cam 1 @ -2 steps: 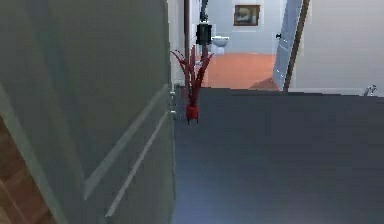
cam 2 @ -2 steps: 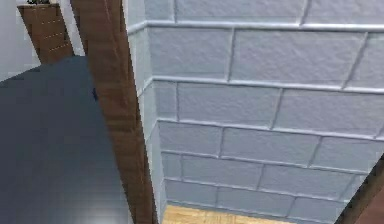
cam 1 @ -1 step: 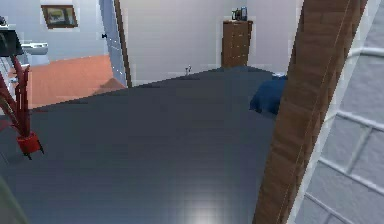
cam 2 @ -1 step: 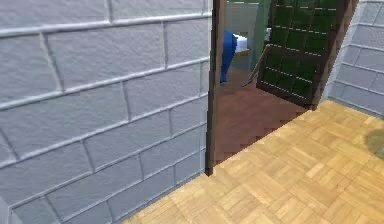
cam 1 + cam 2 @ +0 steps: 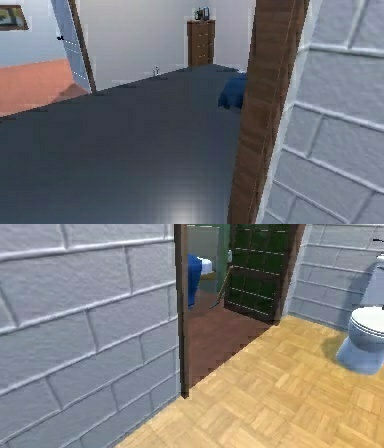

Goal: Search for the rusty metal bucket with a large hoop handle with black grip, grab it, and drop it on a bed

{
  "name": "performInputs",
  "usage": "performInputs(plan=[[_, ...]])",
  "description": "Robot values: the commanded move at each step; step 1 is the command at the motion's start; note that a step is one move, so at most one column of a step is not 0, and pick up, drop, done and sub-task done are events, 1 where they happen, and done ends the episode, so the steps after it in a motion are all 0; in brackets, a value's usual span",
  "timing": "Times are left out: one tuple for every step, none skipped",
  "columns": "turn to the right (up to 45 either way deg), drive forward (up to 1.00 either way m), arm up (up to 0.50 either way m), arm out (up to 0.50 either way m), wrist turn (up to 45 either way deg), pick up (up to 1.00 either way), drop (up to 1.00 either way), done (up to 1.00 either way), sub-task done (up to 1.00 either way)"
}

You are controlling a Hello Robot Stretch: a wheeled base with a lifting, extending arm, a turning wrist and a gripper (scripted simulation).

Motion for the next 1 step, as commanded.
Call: performInputs(plan=[[0.0, 0.20, 0.00, 0.00, 0.0, 0.00, 0.00, 0.00, 0.00]])
